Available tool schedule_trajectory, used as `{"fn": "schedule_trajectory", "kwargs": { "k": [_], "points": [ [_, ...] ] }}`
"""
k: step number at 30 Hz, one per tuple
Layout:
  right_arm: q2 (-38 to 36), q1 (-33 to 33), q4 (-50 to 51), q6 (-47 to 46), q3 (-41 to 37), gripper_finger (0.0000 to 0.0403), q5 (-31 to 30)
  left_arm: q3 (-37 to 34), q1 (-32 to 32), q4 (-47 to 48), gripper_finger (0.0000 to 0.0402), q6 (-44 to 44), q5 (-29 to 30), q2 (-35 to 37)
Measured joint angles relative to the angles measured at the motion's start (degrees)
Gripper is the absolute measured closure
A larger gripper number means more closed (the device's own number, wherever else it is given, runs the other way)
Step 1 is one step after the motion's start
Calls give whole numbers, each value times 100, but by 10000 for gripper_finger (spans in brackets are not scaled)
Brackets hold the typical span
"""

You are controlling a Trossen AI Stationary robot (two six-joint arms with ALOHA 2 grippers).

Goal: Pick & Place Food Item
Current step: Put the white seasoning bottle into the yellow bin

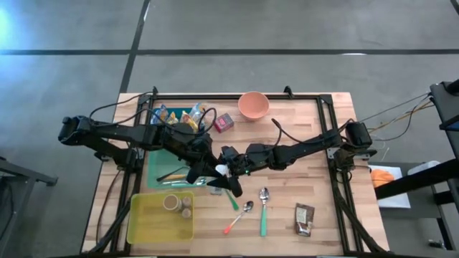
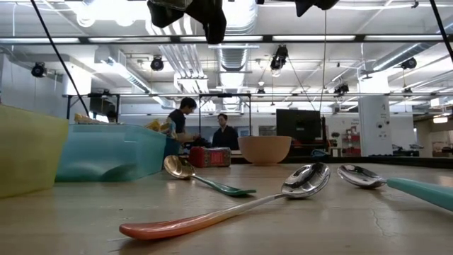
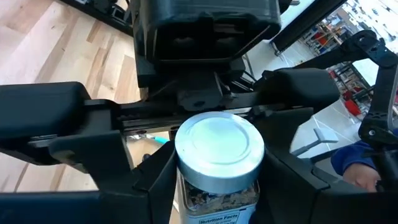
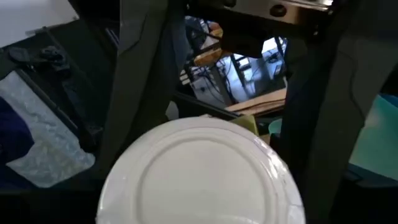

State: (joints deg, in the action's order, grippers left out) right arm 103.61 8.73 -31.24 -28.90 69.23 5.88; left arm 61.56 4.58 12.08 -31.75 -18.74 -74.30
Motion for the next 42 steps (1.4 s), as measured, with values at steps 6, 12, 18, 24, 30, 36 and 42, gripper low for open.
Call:
{"fn": "schedule_trajectory", "kwargs": {
  "k": [6,12,18,24,30,36,42],
  "points": [
    [-7,1,-12,-51,7,39,-25,12,0,51,205,0,-33,4],
    [-7,47,74,-89,0,35,-24,146,-63,352,205,58,-17,75],
    [0,77,127,-95,-28,34,-12,377,-138,945,205,232,-9,203],
    [0,86,214,-151,-45,33,-10,576,-140,1628,205,461,224,418],
    [2,86,228,-243,-118,33,-106,562,1,2011,205,495,808,1004],
    [2,86,229,-401,-220,33,-192,560,693,2524,205,542,1750,1511],
    [0,88,229,-416,-227,33,-323,555,2040,2903,205,669,2831,1621]
  ]
}}
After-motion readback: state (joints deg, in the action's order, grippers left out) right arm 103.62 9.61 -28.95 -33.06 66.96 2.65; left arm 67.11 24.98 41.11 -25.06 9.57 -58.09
